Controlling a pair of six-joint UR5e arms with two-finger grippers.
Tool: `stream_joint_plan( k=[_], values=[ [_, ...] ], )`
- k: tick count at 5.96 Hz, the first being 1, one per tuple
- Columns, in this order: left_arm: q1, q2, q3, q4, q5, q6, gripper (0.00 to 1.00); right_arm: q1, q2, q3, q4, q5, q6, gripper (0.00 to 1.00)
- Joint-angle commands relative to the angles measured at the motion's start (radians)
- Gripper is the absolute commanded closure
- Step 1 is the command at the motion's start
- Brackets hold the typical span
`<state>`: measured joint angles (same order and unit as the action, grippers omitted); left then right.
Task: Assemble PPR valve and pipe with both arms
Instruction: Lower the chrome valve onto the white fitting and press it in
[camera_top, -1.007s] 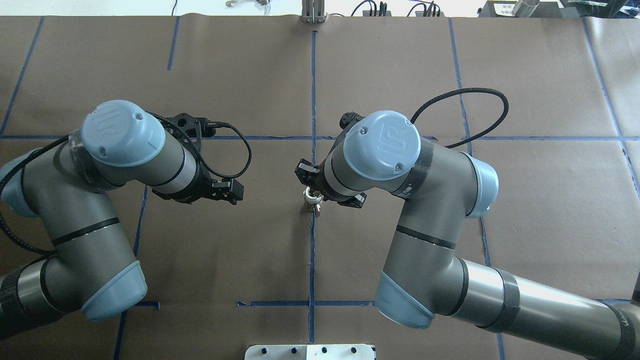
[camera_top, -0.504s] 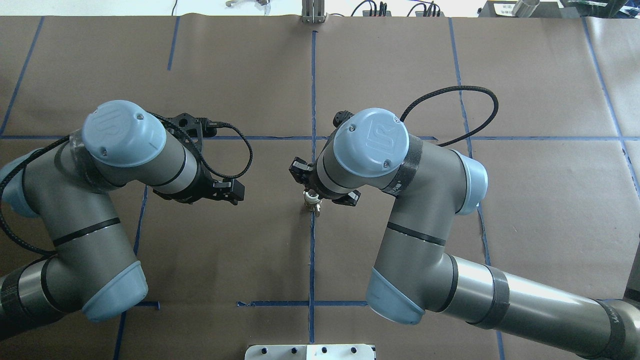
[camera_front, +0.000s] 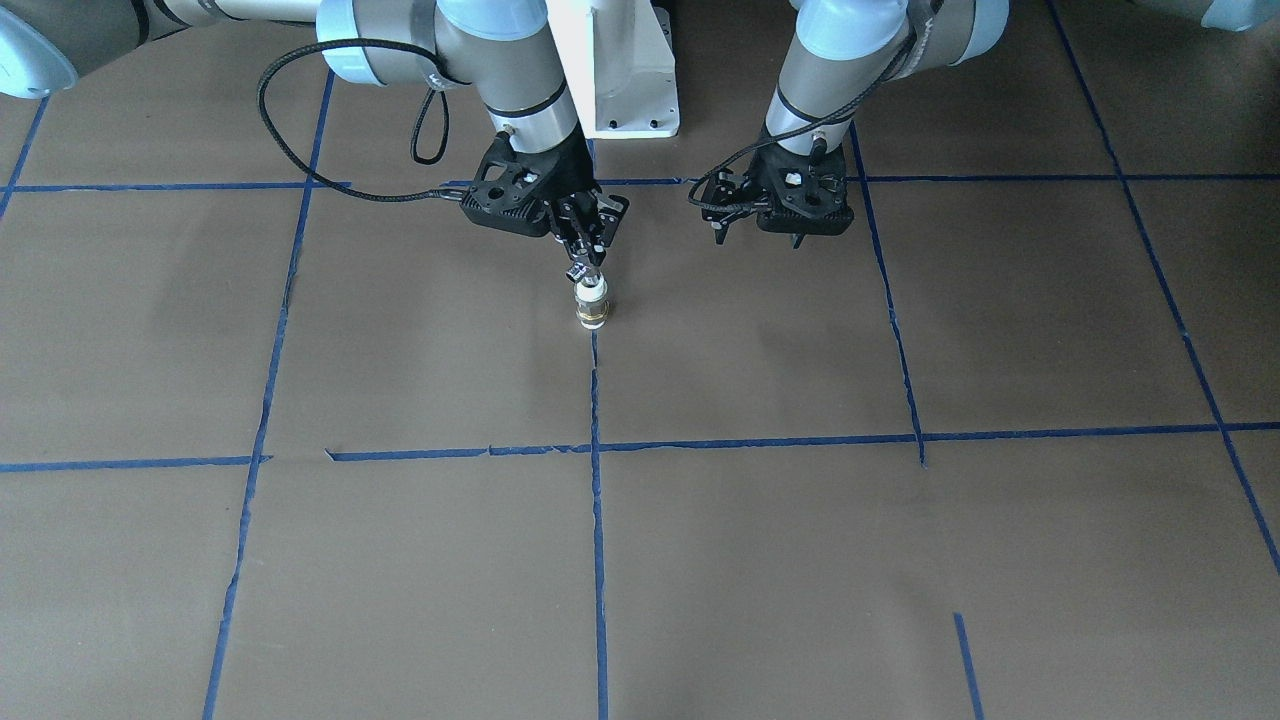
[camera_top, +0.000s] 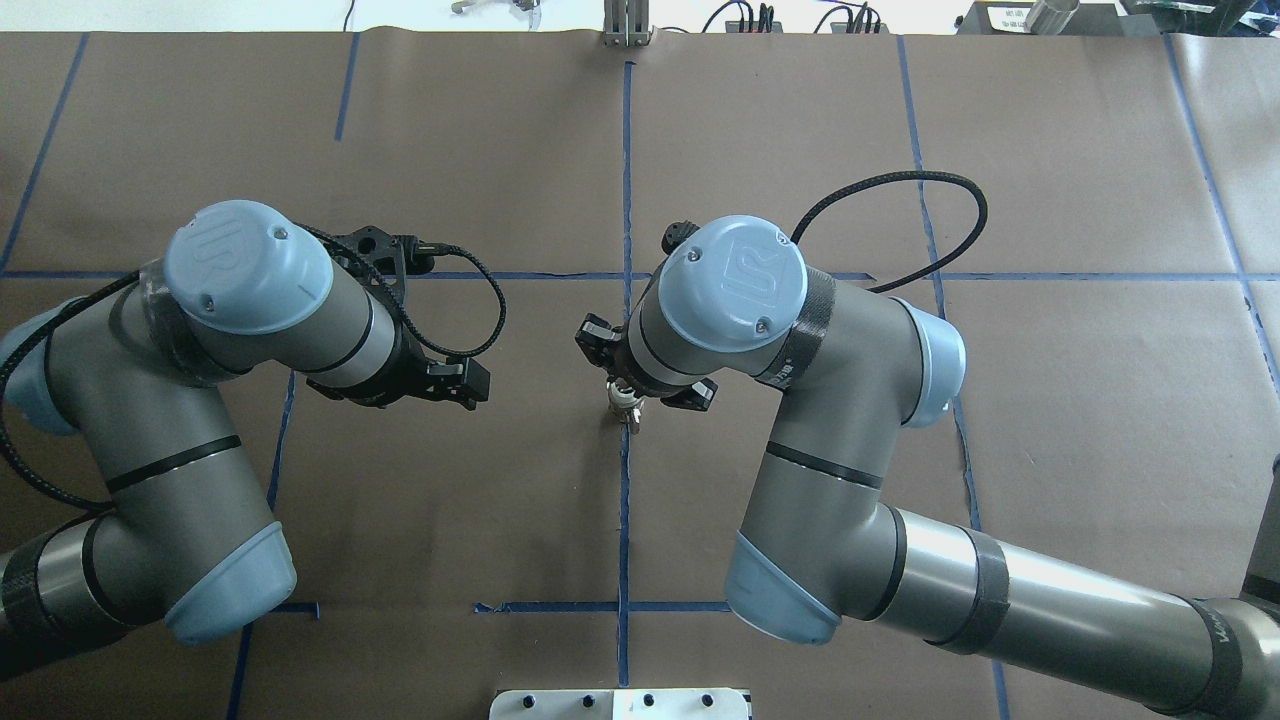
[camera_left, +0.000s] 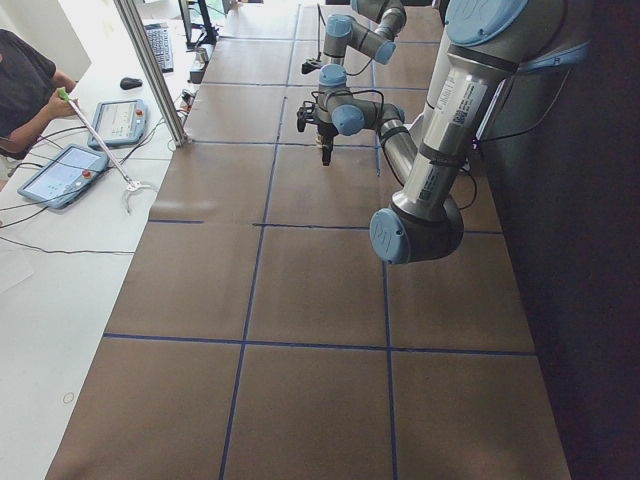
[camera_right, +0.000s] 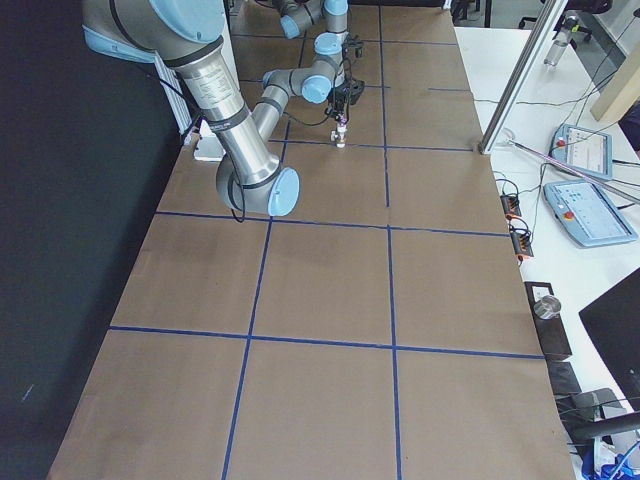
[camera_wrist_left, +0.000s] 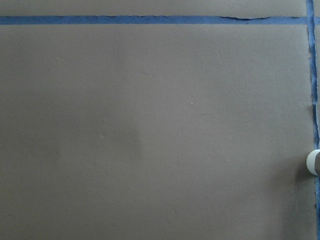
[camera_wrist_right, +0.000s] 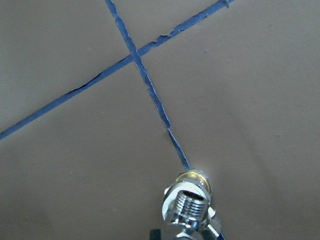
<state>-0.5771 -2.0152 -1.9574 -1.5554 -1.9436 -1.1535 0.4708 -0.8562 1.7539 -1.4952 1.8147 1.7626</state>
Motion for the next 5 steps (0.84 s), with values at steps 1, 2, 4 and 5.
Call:
stream_joint_plan(
  k=[1,2,4,5],
  values=[
    [-0.001,-0.002,-0.002,0.000,0.000,0.000,0.04,-0.001,-0.004,-0.002,0.000,0.000,0.000,0.99],
    [0.000,-0.002,-0.002,0.000,0.000,-0.002,0.04,-0.006,-0.007,-0.002,0.000,0.000,-0.002,0.96],
    [-0.001,0.000,-0.002,0.000,0.000,-0.002,0.04,-0.009,-0.003,-0.016,0.003,0.002,-0.002,0.38],
    [0.000,0.001,-0.003,0.000,0.000,-0.002,0.04,-0.009,0.000,-0.020,0.006,0.002,0.000,0.36]
  ],
)
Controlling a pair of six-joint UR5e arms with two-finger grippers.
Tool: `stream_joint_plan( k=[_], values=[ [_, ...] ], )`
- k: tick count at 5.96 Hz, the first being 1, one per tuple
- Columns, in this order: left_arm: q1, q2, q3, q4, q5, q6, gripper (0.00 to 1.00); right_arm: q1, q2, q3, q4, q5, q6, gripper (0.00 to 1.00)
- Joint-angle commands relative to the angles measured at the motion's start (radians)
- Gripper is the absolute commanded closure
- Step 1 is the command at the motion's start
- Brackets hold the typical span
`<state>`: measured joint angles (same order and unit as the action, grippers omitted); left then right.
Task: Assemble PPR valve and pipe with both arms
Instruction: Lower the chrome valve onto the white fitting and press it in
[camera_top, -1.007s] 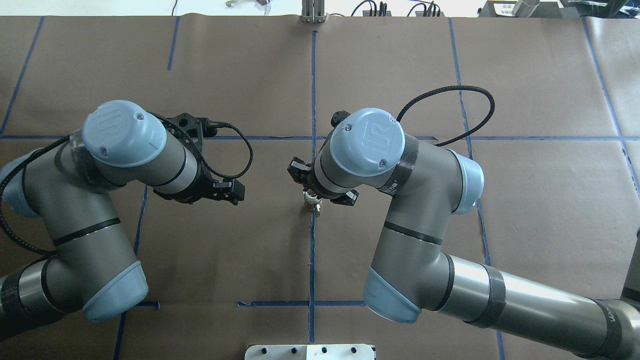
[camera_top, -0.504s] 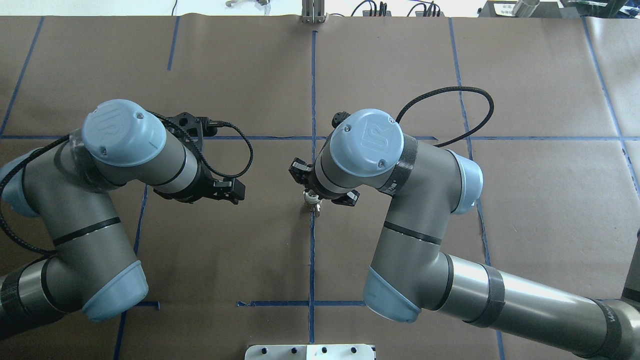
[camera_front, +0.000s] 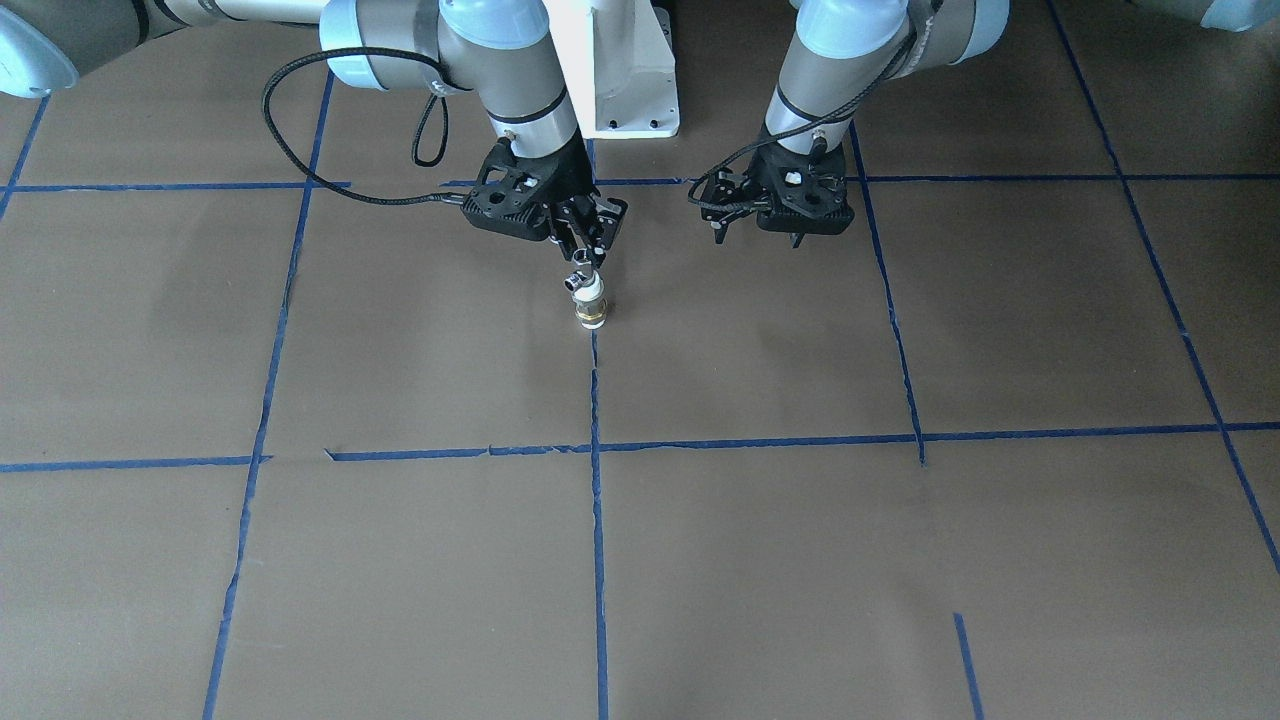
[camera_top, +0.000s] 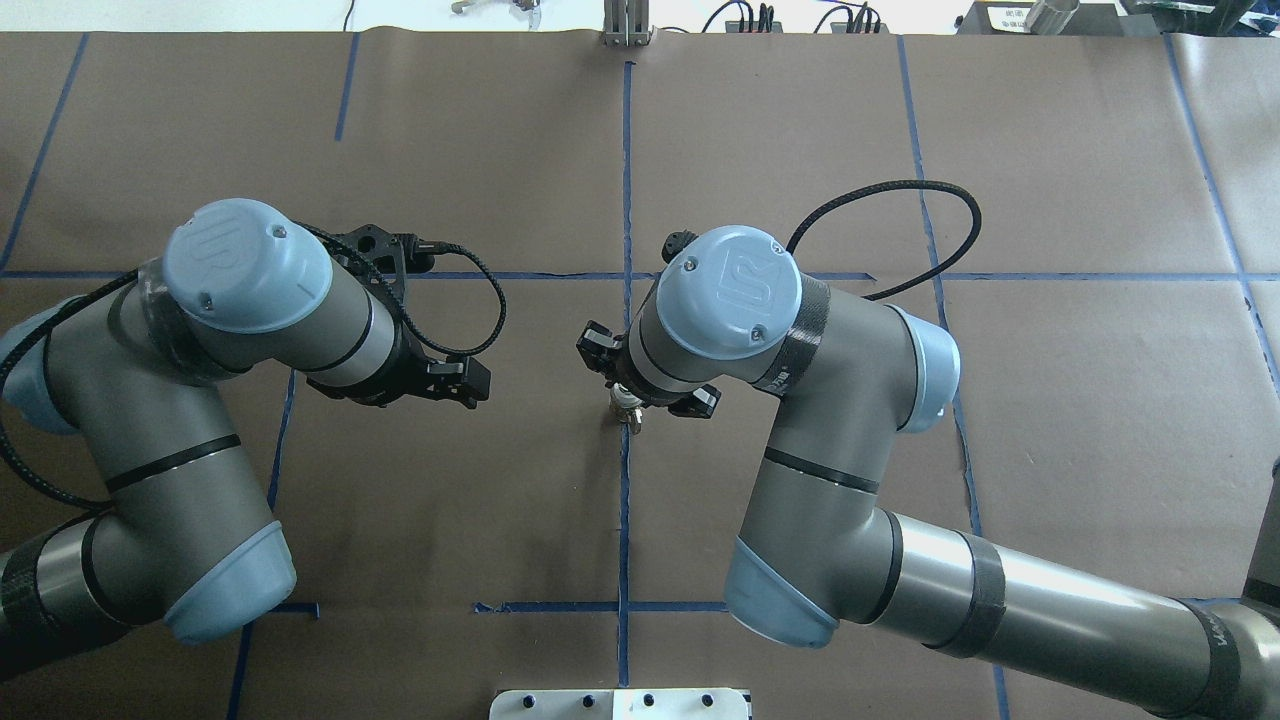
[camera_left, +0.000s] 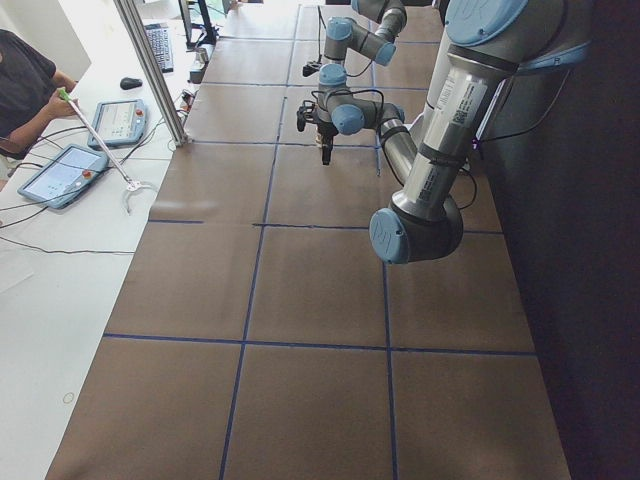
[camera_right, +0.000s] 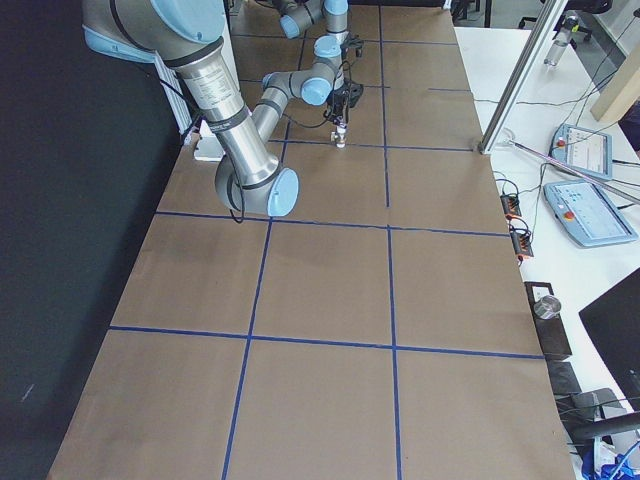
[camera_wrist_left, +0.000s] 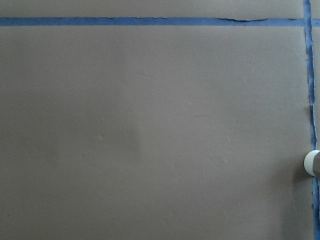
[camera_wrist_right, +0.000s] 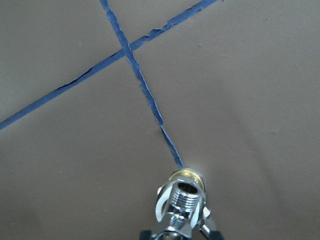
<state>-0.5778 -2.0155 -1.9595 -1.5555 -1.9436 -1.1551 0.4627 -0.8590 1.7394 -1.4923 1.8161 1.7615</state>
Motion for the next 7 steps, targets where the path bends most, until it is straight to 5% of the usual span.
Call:
stream_joint_plan(
  k=[1,3,4,6,7],
  values=[
    [0.001,0.001,-0.001,0.000,0.000,0.000,0.04,-0.001,0.003,-0.006,0.004,0.000,0.001,0.35],
    [0.000,0.003,-0.012,0.000,0.000,0.003,0.04,0.005,0.005,0.035,0.007,0.000,0.000,0.13],
    [-0.004,0.004,-0.021,0.000,-0.002,0.005,0.04,0.037,-0.032,0.134,0.001,0.006,0.000,0.08],
    [-0.022,0.055,-0.067,0.000,-0.008,0.014,0.04,0.094,-0.315,0.401,0.001,0.056,-0.007,0.00],
    [-0.054,0.122,-0.112,0.002,-0.012,0.094,0.04,0.175,-0.425,0.422,0.009,0.127,-0.042,0.00]
  ],
)
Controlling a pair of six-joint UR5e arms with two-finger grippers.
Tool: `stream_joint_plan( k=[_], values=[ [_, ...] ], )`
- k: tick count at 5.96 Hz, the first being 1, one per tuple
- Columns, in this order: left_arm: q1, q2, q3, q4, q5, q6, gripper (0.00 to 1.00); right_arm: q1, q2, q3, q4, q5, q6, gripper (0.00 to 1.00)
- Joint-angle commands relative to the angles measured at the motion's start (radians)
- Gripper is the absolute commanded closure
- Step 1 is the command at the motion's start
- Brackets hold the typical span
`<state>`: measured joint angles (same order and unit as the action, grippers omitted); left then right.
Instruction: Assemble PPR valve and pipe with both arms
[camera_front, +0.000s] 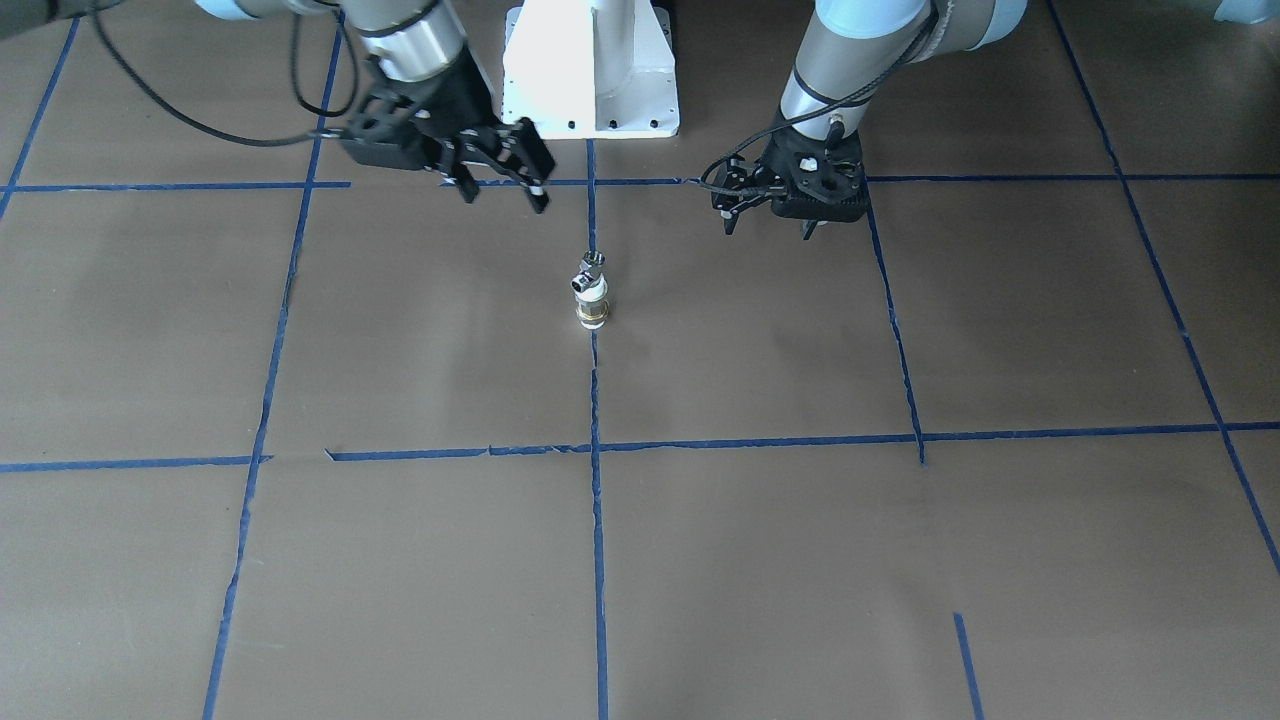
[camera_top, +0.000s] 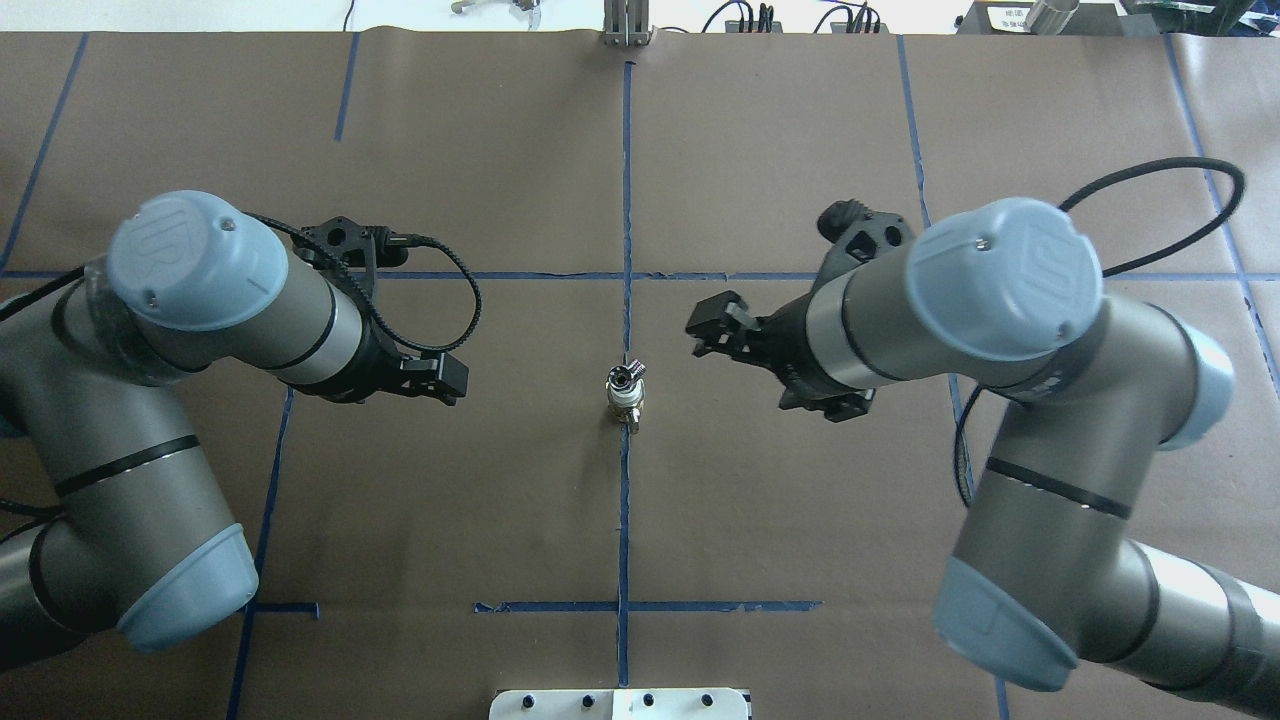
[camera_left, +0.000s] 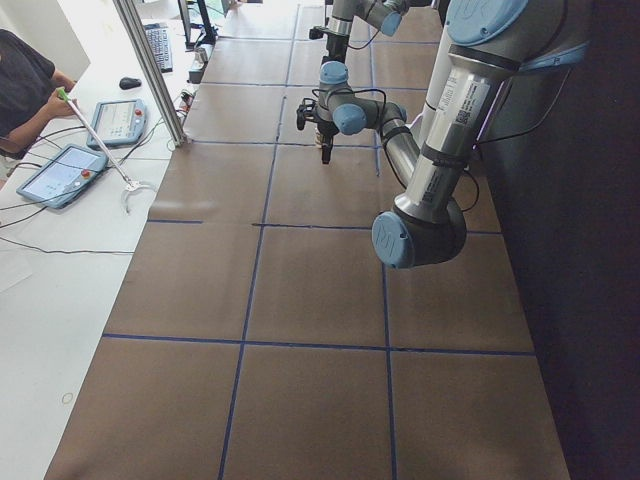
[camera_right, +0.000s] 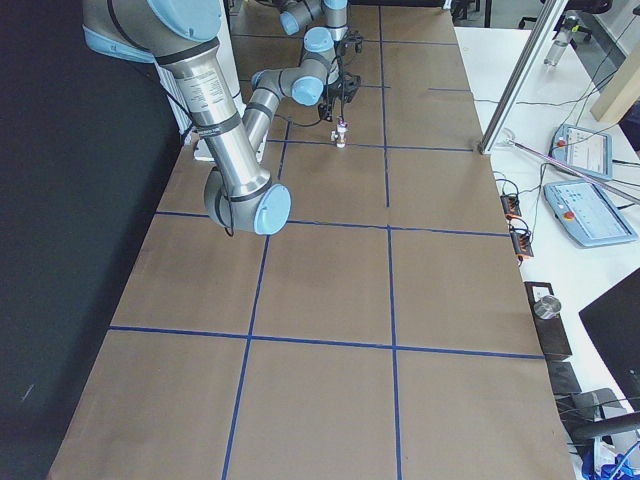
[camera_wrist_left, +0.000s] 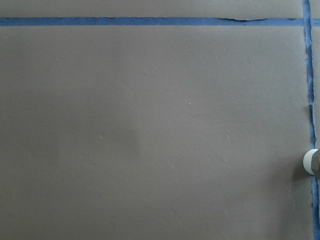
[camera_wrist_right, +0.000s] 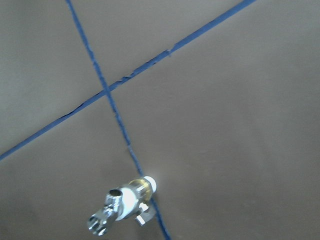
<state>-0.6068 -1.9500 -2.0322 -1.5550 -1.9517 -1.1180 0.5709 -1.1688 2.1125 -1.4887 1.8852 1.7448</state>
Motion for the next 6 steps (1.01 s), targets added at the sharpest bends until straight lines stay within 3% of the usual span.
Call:
stream_joint_plan(
  k=[1,3,4,5,6],
  values=[
    [-0.086,0.113,-0.049,0.001,-0.100,0.189,0.04,0.154,-0.256,0.073,0.010,0.121,-0.233,0.00],
    [-0.260,0.248,-0.046,0.003,-0.266,0.526,0.01,0.371,-0.493,0.089,0.011,0.251,-0.655,0.00],
    [-0.342,0.334,-0.048,0.004,-0.292,0.670,0.00,0.494,-0.599,0.069,0.007,0.277,-0.932,0.00],
    [-0.417,0.408,-0.048,0.012,-0.291,0.825,0.00,0.623,-0.650,0.002,0.007,0.332,-1.158,0.00],
    [-0.521,0.469,-0.037,0.019,-0.293,1.004,0.00,0.808,-0.663,-0.131,0.005,0.488,-1.412,0.00]
  ],
)
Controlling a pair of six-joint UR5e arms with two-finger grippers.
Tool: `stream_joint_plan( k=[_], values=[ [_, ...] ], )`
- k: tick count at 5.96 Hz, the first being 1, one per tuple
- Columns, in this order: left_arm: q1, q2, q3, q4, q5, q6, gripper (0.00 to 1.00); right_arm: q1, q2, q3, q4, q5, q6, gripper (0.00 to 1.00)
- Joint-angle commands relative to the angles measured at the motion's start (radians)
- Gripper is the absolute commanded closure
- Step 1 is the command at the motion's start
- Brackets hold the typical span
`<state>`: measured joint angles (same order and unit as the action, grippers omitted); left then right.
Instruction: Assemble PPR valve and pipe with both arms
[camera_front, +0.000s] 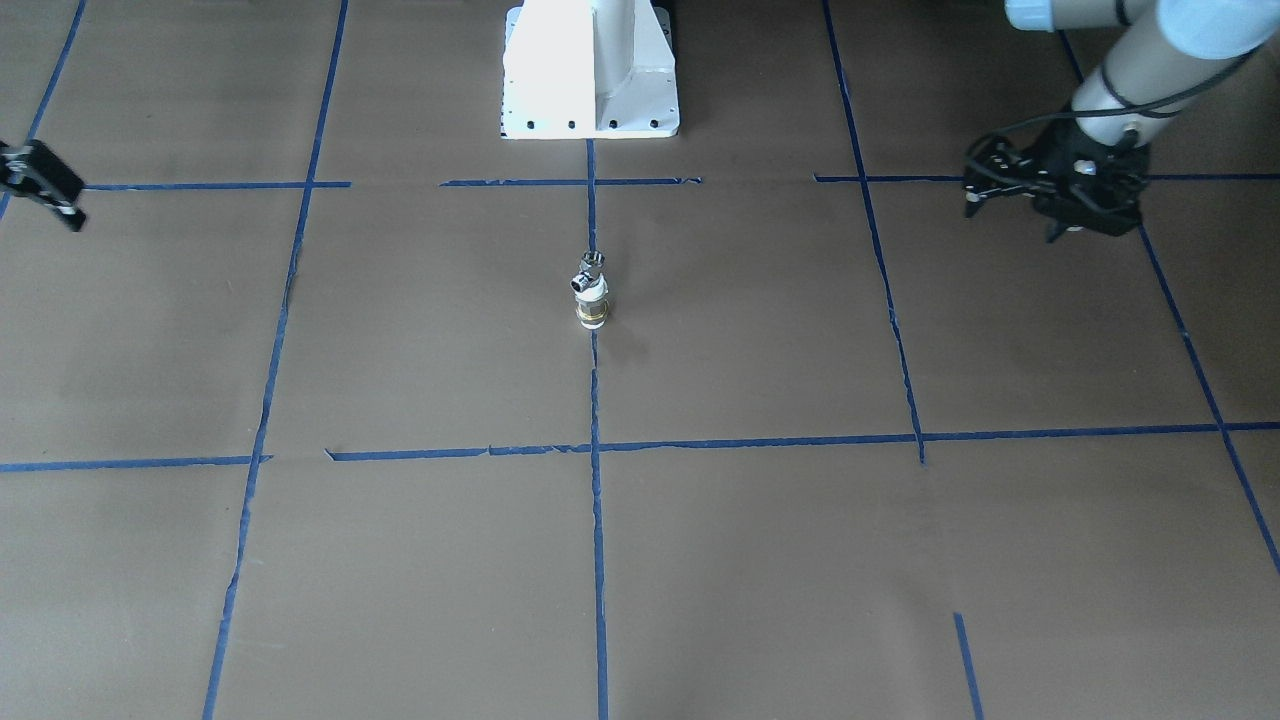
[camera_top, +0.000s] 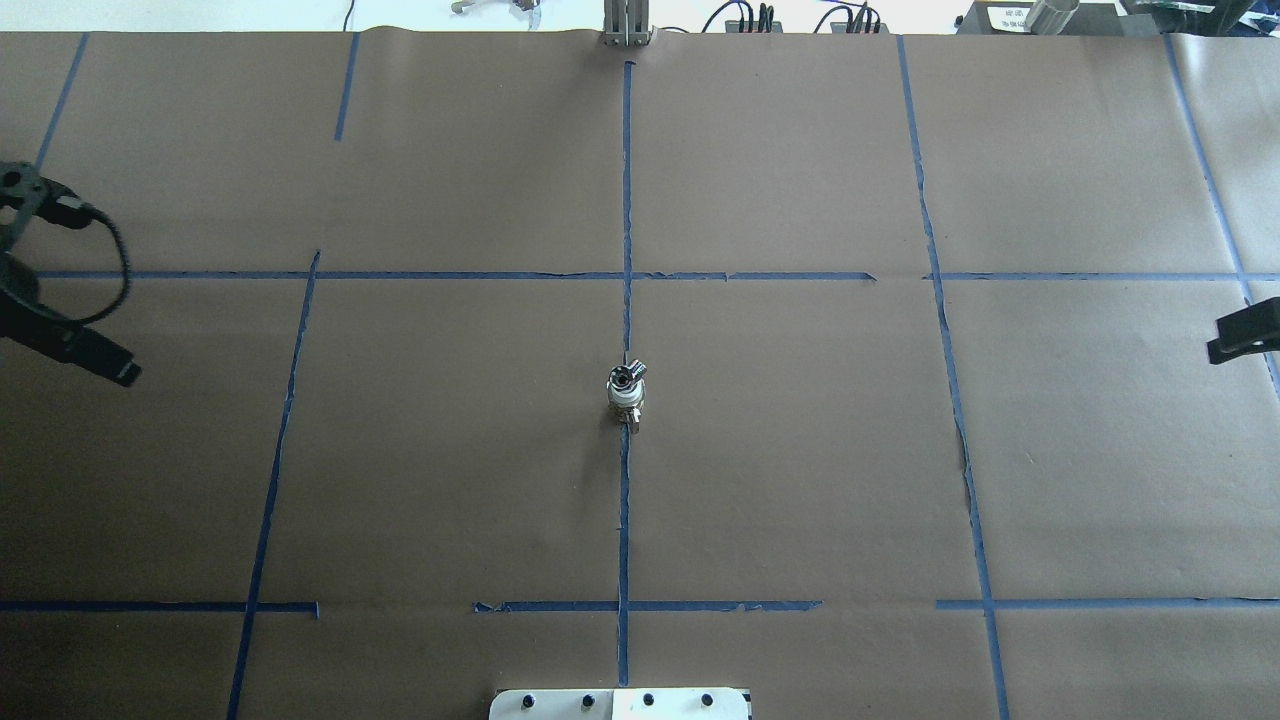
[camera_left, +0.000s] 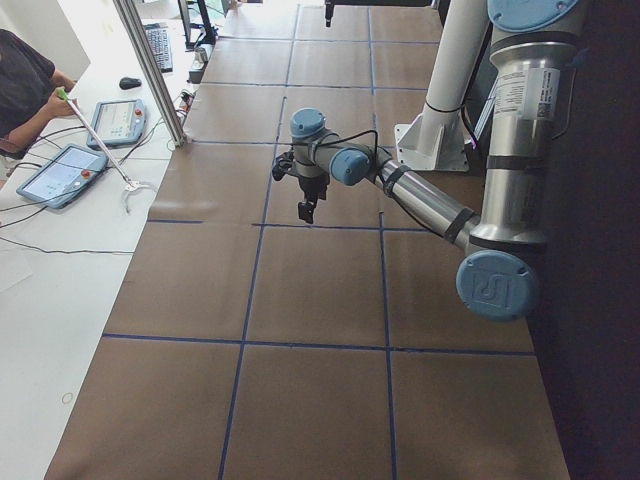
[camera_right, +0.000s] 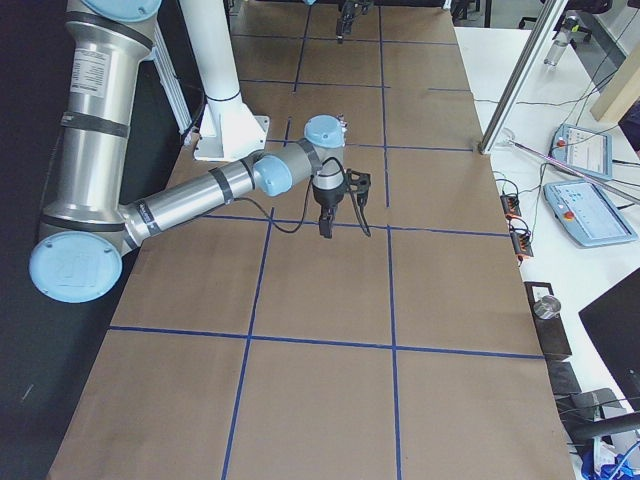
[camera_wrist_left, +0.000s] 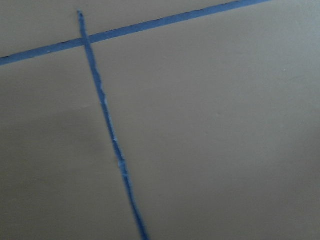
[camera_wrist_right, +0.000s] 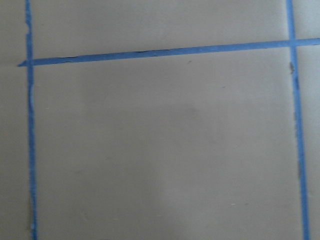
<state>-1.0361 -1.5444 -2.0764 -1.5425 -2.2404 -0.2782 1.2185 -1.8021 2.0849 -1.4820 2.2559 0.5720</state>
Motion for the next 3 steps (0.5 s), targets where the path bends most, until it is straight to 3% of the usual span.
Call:
stream_joint_plan(
  k=[1,2,3],
  values=[
    [-0.186,0.134,0.009,0.012,-0.004,0.279,0.00,0.297,-0.022,-0.238,-0.001,0.187,-0.506,0.00],
    [-0.261,0.192,0.013,0.012,-0.005,0.306,0.00,0.367,-0.022,-0.252,-0.012,0.176,-0.603,0.00],
    [-0.347,0.273,0.037,0.010,-0.066,0.306,0.00,0.363,-0.025,-0.240,-0.014,0.175,-0.654,0.00]
  ],
)
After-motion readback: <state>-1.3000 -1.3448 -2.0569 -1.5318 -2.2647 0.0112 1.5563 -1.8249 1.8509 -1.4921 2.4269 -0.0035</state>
